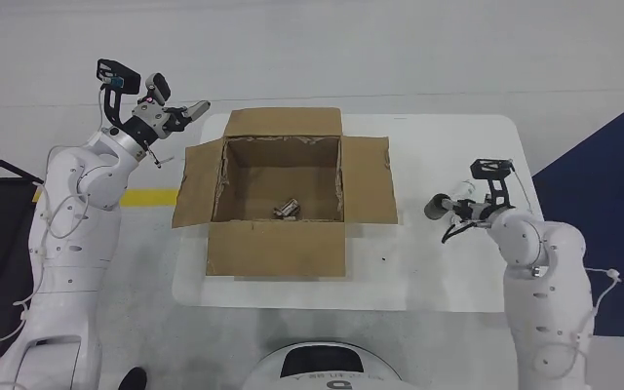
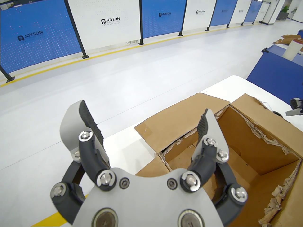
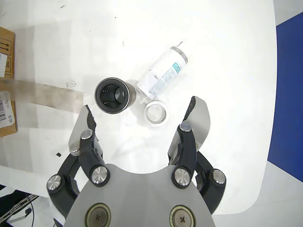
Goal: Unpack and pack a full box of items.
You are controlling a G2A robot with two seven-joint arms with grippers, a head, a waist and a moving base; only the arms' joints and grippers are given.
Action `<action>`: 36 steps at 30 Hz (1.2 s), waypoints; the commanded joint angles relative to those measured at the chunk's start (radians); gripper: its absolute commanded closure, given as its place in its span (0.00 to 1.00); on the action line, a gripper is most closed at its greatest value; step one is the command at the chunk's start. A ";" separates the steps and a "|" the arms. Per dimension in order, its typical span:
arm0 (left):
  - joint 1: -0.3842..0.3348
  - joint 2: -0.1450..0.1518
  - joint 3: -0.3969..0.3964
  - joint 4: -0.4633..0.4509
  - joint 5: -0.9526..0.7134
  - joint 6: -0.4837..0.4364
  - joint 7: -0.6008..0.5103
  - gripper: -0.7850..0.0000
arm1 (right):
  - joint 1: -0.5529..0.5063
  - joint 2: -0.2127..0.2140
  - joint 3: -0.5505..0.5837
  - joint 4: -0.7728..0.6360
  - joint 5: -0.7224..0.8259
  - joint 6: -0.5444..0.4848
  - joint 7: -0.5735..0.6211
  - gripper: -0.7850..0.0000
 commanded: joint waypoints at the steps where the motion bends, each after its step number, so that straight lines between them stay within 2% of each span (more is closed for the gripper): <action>1: 0.000 0.000 0.000 0.000 0.000 0.000 0.000 0.00 | 0.021 0.001 -0.015 0.023 -0.007 0.012 0.011 0.55; 7: 0.000 0.000 0.000 0.000 0.000 0.000 0.000 0.00 | 0.063 0.003 -0.048 0.083 -0.035 0.041 0.037 0.65; 13: 0.000 0.000 0.000 0.000 0.000 0.000 0.000 0.00 | 0.081 0.004 -0.082 0.103 -0.050 0.057 0.047 0.67; 22: 0.000 0.000 0.000 0.000 0.000 0.000 0.000 0.00 | 0.108 0.004 -0.126 0.122 -0.056 0.065 0.065 0.77; 26: 0.000 0.000 0.000 0.000 0.000 0.000 0.000 0.00 | 0.128 0.005 -0.138 0.145 -0.056 0.066 0.066 0.87; 28: 0.000 0.000 0.000 0.000 0.000 0.000 0.000 0.00 | 0.135 0.006 -0.144 0.155 -0.060 0.066 0.072 1.00; 36: 0.000 0.000 0.000 0.000 0.000 0.000 0.000 0.00 | 0.139 0.009 -0.147 0.134 -0.036 0.055 0.091 1.00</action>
